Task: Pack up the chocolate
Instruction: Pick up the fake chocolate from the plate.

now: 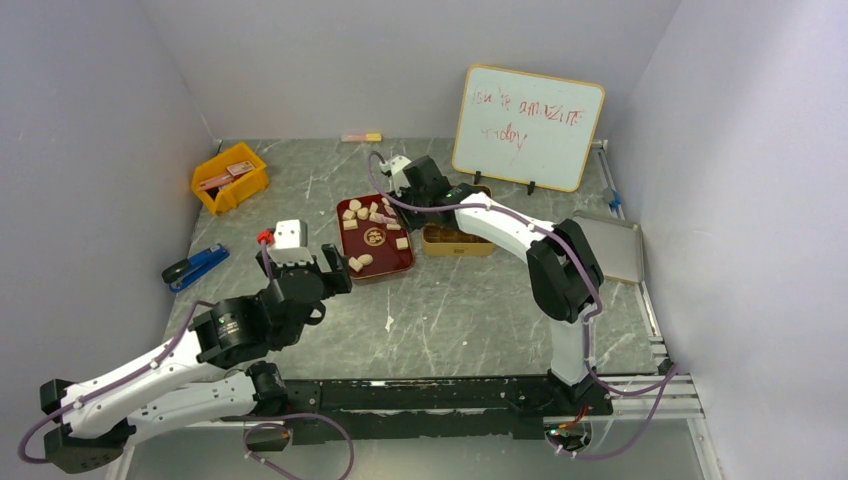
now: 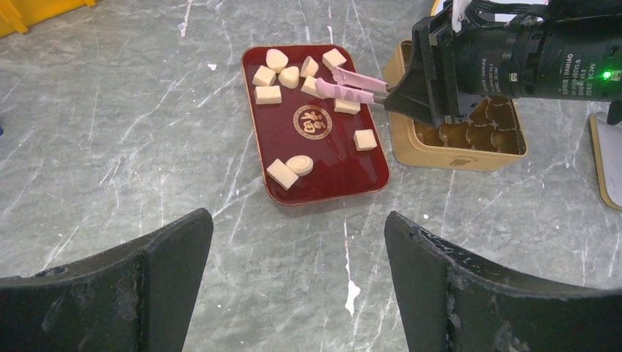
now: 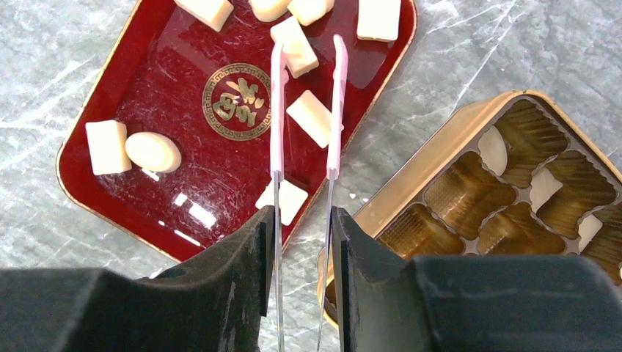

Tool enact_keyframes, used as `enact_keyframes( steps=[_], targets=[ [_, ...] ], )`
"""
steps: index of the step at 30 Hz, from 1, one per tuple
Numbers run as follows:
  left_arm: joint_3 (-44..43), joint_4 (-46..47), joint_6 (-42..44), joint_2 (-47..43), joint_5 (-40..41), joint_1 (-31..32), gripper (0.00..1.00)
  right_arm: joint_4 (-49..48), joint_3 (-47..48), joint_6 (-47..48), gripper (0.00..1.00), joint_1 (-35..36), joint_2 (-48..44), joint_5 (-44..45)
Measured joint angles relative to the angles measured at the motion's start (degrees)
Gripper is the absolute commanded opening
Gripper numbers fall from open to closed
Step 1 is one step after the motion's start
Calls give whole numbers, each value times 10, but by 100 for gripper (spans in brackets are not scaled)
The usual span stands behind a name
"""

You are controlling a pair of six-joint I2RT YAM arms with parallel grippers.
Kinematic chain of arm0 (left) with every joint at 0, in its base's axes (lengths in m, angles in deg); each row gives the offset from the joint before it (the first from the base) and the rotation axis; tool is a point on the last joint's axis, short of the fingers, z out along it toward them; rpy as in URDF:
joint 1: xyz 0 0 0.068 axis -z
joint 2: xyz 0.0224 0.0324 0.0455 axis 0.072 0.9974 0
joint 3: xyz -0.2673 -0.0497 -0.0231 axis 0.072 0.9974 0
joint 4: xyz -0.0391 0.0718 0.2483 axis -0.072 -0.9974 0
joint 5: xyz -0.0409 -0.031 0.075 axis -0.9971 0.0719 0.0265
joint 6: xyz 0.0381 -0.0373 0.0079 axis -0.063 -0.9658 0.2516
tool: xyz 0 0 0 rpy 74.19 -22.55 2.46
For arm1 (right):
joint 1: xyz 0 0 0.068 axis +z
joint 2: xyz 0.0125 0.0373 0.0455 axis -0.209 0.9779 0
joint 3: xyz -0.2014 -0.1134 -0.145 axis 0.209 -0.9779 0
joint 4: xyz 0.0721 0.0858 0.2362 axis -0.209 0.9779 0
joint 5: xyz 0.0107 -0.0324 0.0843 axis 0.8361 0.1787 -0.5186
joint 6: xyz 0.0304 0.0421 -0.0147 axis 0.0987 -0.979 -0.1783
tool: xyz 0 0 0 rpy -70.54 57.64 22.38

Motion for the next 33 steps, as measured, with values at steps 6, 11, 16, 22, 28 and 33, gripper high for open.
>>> enact_keyframes(
  steps=[6,11,16,22,28,33],
  targets=[
    [0,1,0,8,0,0,91,3,0,7,38,-1,0,-17],
    [0,2,0,11,0,0,91,2,0,12,38,-4,1,-29],
    [0,2,0,12,0,0,91,2,0,16,38,-10,11,-37],
    [0,3,0,13,0,0,91,3,11,19,37,-19,32,-43],
    [0,4,0,17,0,0,92,6,31,21,29,-21,49,-54],
    [0,4,0,19,0,0,91,7,36,24,8,-21,51,-63]
  ],
)
